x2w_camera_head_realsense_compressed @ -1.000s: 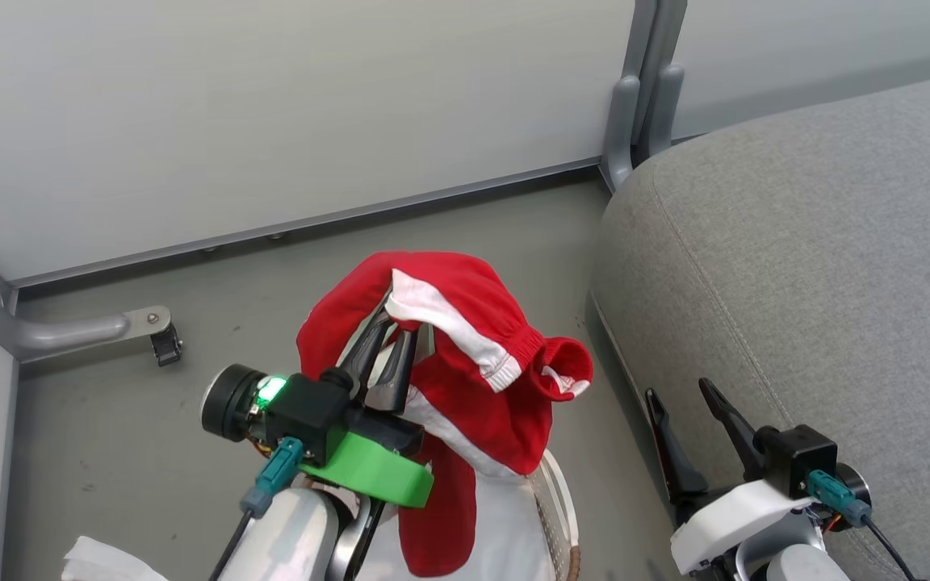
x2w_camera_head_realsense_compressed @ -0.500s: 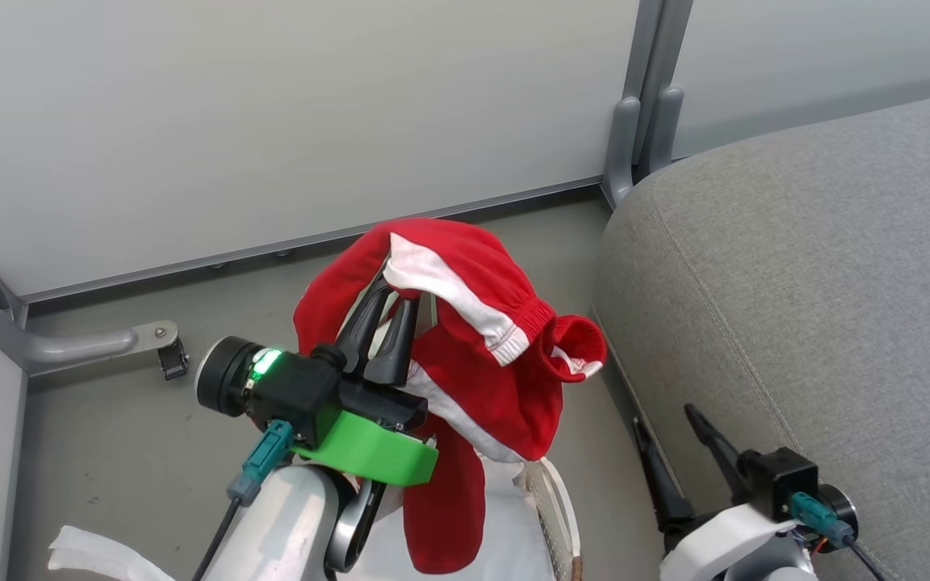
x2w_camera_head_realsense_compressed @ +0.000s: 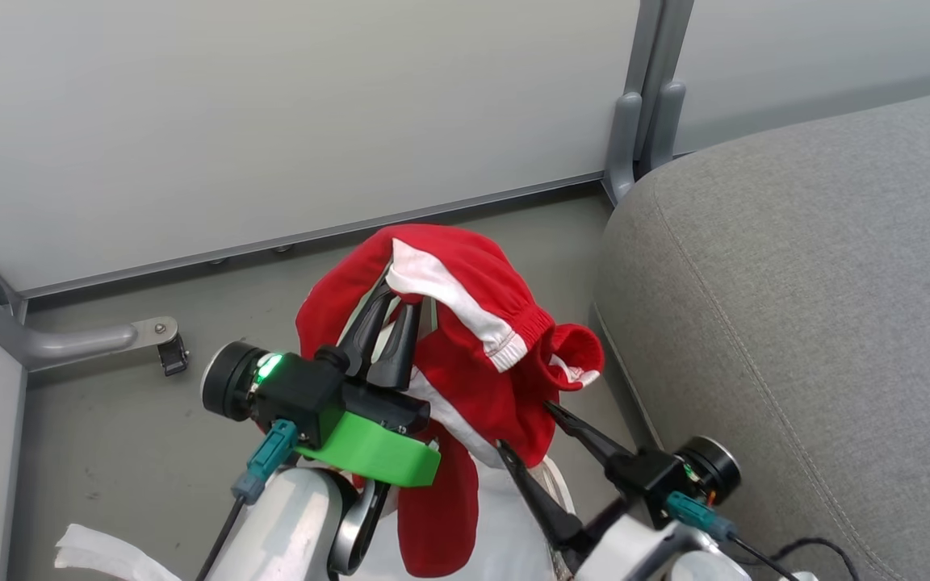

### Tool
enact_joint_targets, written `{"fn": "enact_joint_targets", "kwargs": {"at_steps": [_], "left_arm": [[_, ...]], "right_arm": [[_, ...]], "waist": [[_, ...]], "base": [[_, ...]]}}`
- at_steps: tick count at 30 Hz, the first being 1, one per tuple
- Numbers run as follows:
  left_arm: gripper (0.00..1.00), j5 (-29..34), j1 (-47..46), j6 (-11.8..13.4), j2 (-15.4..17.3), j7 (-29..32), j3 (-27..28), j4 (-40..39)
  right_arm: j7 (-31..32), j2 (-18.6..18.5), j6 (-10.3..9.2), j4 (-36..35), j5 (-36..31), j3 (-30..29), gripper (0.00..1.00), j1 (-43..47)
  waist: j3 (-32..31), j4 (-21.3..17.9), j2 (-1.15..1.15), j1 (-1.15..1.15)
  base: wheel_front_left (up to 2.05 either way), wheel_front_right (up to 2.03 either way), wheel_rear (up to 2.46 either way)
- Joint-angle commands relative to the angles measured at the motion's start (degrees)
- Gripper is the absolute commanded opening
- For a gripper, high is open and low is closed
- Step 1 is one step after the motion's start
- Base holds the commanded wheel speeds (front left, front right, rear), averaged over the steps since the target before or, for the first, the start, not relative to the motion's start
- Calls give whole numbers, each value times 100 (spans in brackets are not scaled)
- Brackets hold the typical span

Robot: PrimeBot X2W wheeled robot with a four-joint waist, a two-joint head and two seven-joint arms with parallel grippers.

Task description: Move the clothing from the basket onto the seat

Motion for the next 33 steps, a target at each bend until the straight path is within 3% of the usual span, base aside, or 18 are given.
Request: {"fn": "enact_joint_targets", "kwargs": {"at_steps": [1, 10, 20, 33], "left_arm": [[0, 4, -108, 37, 0, -5, -7, -4], [0, -26, -167, 49, 0, -5, -192, 79], [0, -85, -201, 101, 0, -5, -381, 62], [0, -266, -241, 33, 0, -5, -846, -44]], "right_arm": [[-26, -12, -6, 20, 14, 77, 100, -130], [-26, 115, -6, 199, -58, 526, 100, -649], [-26, 224, -6, 544, -397, 262, 100, -886], [-26, 238, -6, 1031, -333, 6, 100, -1317]], "waist": [[-1, 6, 0, 0], [-11, 94, 0, 0], [-10, 178, 0, 0], [-33, 360, 0, 0]], "base": [[0, 0, 0], [0, 0, 0], [0, 0, 0], [0, 0, 0]]}}
